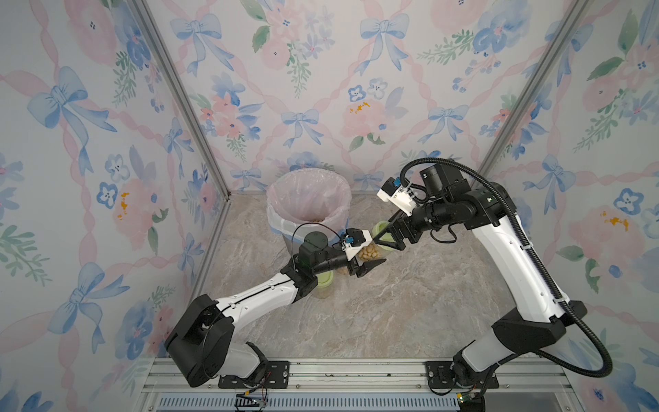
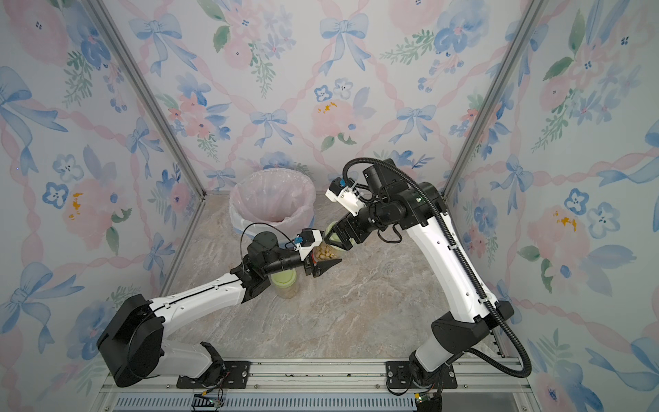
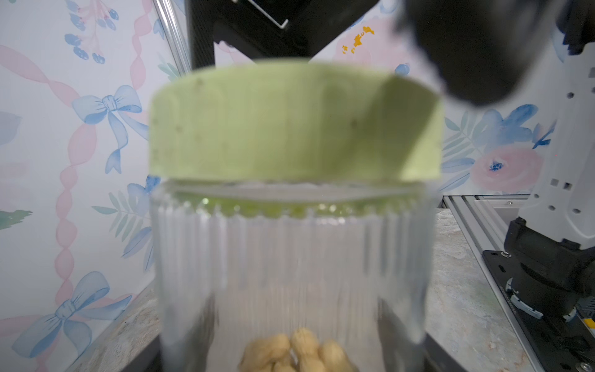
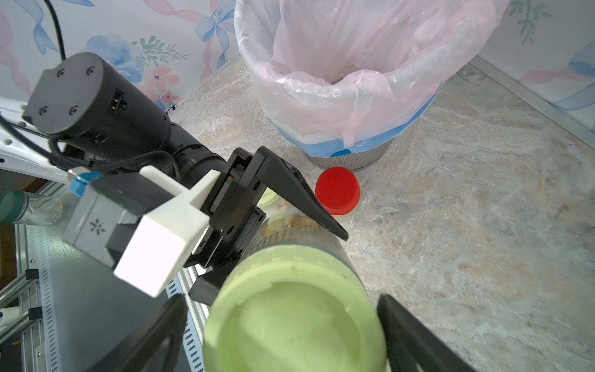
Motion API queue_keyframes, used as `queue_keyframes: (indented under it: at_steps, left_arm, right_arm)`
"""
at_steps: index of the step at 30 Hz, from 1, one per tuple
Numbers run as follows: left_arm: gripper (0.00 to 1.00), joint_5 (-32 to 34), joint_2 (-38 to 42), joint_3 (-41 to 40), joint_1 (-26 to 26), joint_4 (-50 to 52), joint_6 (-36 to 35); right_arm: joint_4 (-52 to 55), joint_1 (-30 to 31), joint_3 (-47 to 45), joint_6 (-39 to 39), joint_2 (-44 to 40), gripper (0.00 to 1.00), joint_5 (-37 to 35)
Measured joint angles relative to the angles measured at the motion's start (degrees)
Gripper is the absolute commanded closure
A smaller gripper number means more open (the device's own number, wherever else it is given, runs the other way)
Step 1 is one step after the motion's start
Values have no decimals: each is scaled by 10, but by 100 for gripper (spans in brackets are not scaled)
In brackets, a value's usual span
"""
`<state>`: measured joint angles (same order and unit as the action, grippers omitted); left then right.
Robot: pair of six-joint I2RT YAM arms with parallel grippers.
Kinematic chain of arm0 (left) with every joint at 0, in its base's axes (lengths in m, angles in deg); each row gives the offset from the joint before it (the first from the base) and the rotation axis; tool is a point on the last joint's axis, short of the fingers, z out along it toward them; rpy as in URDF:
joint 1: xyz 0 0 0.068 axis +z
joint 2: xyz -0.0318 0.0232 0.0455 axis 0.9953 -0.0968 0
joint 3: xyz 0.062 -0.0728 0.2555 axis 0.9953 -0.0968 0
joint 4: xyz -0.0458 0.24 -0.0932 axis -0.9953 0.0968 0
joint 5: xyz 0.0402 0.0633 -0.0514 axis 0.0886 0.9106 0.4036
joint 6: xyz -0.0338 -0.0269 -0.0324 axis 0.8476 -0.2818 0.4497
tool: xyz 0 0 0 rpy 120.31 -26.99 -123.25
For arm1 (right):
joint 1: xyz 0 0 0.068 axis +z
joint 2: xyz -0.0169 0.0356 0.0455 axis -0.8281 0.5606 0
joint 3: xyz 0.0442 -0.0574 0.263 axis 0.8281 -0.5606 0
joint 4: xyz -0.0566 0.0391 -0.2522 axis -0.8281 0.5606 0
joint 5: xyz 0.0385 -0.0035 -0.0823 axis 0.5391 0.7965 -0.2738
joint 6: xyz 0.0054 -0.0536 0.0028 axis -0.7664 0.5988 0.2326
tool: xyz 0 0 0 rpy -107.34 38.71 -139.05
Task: Empty moldy peanuts from jars
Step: Unscrew the lid from the jar.
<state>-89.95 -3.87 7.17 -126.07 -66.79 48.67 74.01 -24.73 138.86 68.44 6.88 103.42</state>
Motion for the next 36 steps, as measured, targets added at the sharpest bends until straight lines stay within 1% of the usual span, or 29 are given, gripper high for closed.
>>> queue_keyframes:
  at_steps: [5, 12, 18, 22, 25, 28, 30, 33, 36]
  left_arm:
    - [87, 0, 0, 0, 0, 0, 0]
    - [87, 2, 0, 0, 0, 0, 0]
    - [87, 4, 0, 0, 0, 0, 0]
    - [87, 10, 0, 0, 0, 0, 0]
    - [87, 16, 0, 0, 0, 0, -1]
    - [88, 26, 0, 0, 1, 1, -6]
    - [88, 37, 0, 0, 1, 2, -15]
    - [88, 56, 0, 0, 1, 2, -26]
    - [88, 73, 0, 0, 1, 3, -33]
  right_arm:
    - [-6, -1, 0, -2, 0, 3, 0]
    - [-28, -18, 0, -14, 0, 1, 5]
    - [-71, -50, 0, -47, -7, 1, 12]
    - [-125, -100, -15, -107, -38, 1, 23]
    - [-125, -119, -7, -171, -57, 3, 15]
    - [-101, -109, 6, -242, -66, 3, -1]
    - [-79, -87, 1, -286, -74, 4, -18]
    - [-45, -64, 0, -330, -81, 4, -44]
    - [-17, -54, -2, -355, -81, 3, -73]
